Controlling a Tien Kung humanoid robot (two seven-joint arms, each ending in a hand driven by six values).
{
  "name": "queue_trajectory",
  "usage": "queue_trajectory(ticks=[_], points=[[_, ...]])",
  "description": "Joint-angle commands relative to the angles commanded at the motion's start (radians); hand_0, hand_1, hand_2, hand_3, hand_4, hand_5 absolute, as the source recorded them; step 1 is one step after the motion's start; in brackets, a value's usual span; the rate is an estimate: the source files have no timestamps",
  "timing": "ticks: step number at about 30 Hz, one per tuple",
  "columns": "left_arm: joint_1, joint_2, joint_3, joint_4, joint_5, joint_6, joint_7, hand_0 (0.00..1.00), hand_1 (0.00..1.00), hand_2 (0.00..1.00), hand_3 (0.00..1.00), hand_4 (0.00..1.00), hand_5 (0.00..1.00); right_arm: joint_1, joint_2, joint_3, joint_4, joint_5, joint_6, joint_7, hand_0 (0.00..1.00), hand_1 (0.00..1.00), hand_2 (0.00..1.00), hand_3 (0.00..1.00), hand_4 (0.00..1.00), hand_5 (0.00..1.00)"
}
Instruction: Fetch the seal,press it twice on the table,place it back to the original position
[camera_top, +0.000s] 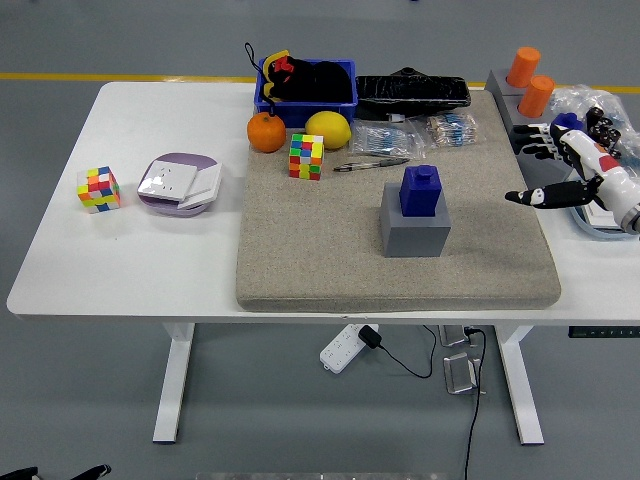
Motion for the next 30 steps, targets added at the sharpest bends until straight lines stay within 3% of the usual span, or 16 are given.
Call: queue_trajectory(ticks=[10, 30], points=[[0.005, -0.002, -0.010, 0.001, 0.011, 0.000, 0.004, 0.812, 0.784, 0.761, 0.798, 0.676, 0.418, -0.028, -0.007, 0.039, 0.011, -0.007, -0.001, -0.002, 0.845, 0.802, 0.795, 0.842, 0.998, 0.052], [0.004, 0.000, -0.013, 0.001, 0.018, 0.000, 0.005, 0.812, 0.784, 0.762, 0.798, 0.676, 0.415, 0.062, 0.098, -0.132, -0.046, 0.025, -0.004, 0.007, 0.844, 0.797, 0.793, 0.840, 0.998, 0.051]])
